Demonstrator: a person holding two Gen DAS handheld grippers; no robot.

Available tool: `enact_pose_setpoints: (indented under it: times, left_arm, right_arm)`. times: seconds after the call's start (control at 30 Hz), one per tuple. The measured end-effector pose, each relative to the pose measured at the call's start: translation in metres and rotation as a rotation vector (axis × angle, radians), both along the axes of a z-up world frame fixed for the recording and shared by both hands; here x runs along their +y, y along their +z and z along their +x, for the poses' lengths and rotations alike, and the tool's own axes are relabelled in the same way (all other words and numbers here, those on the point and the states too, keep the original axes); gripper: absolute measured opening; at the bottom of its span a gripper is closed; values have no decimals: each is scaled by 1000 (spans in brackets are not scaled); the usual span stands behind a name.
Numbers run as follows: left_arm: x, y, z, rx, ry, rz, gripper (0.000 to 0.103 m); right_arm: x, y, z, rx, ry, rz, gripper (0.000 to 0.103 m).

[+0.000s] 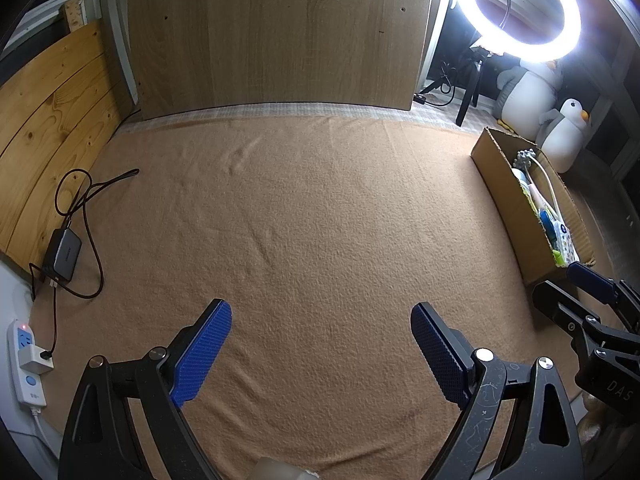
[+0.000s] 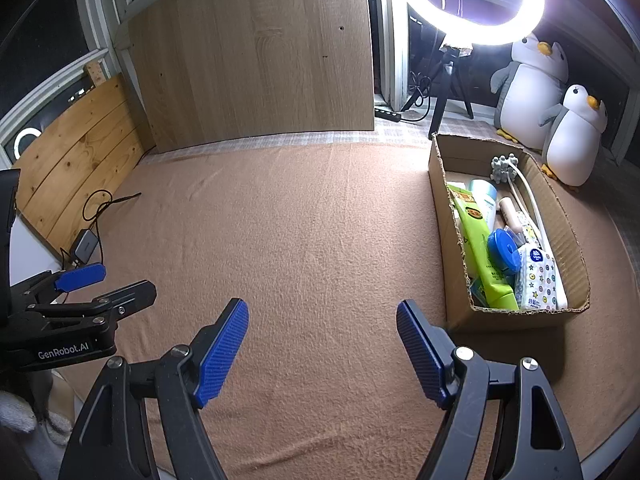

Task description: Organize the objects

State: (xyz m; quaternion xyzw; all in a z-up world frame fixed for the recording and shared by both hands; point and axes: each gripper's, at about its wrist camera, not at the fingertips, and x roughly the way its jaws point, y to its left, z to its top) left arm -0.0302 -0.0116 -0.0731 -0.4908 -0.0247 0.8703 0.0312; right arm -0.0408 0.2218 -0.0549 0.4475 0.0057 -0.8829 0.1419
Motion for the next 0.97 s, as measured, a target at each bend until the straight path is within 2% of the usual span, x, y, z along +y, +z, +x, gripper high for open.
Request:
enact_pose_setpoints:
  times: [0.57, 0.97]
  left_arm:
    - [-2, -1, -2, -8, -8, 3, 96]
    - [2, -11, -4, -14, -15, -7, 97]
  right_arm:
    - [0, -5, -2, -11, 6, 5, 73]
    - [0, -14, -6, -32, 3, 12, 73]
